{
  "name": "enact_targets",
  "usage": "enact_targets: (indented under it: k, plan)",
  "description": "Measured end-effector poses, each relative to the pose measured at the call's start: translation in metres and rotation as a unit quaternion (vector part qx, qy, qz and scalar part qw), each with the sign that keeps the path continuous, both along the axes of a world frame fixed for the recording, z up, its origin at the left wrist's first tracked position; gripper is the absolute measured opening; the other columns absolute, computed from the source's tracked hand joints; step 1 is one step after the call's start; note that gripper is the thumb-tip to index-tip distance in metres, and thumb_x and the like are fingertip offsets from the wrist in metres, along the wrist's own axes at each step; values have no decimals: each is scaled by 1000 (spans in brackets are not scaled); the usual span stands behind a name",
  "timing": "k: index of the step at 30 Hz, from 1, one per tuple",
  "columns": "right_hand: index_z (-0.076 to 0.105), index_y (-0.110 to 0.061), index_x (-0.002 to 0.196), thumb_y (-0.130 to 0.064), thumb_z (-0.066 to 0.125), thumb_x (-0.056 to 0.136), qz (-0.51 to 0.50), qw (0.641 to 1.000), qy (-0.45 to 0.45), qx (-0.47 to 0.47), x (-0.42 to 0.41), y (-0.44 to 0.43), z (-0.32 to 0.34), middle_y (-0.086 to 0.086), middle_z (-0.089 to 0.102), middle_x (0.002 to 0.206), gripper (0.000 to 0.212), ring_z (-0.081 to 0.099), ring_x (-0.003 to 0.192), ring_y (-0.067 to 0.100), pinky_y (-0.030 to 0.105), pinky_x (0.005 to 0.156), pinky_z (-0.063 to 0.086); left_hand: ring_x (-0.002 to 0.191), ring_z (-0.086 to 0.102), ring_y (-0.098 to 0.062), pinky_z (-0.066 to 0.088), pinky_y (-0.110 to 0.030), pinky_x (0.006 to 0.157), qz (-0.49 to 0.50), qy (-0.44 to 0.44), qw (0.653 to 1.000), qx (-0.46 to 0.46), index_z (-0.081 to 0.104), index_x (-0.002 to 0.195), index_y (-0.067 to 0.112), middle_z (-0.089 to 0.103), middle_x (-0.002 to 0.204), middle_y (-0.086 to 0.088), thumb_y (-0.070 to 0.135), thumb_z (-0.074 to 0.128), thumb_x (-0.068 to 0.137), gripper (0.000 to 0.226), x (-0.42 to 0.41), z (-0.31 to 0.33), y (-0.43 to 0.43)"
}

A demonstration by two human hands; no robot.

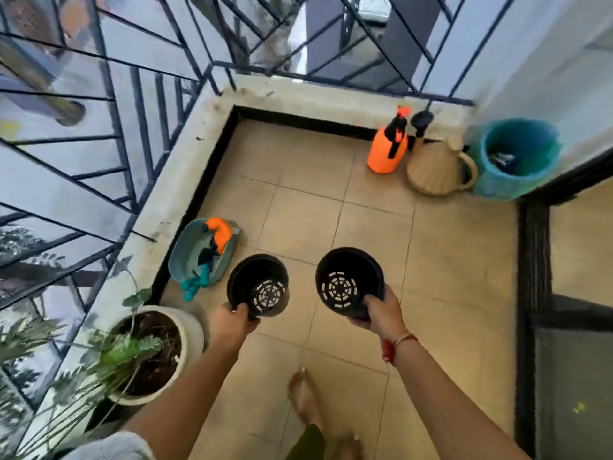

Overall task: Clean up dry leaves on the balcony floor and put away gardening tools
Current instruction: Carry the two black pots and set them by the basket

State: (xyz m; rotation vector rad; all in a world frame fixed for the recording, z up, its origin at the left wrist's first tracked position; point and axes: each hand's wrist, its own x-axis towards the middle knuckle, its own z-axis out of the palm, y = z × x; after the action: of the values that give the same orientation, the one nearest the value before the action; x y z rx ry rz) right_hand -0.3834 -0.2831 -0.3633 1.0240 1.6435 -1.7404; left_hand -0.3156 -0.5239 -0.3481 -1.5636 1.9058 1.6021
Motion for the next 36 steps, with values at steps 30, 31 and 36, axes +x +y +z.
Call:
enact_targets:
  k: [30,31,36]
  plan:
    - [46,-10,113,8,42,88,303,952,-31,23,-256,-139,36,19,55,100,31,58,73,32,39,56,52,65,65,-28,53,-30,52,388,11,916,99,46,125,1,63,89,-21,6,48,95,30,-114,-32,-26]
    - [45,-9,115,8,42,89,305,952,-32,19,-263,-148,37,20,54,102,32,58,73,32,38,55,53,67,65,-28,53,-31,54,394,14,914,97,46,125,2,64,87,-20,6,49,95,30,-120,-34,-26]
    - [44,-6,121,7,43,90,342,938,-46,-15,-297,-203,40,24,52,115,34,57,79,33,31,46,56,57,67,-25,53,-26,47,450,6,887,107,47,124,1,65,85,-22,4,52,92,32,-147,-45,-35]
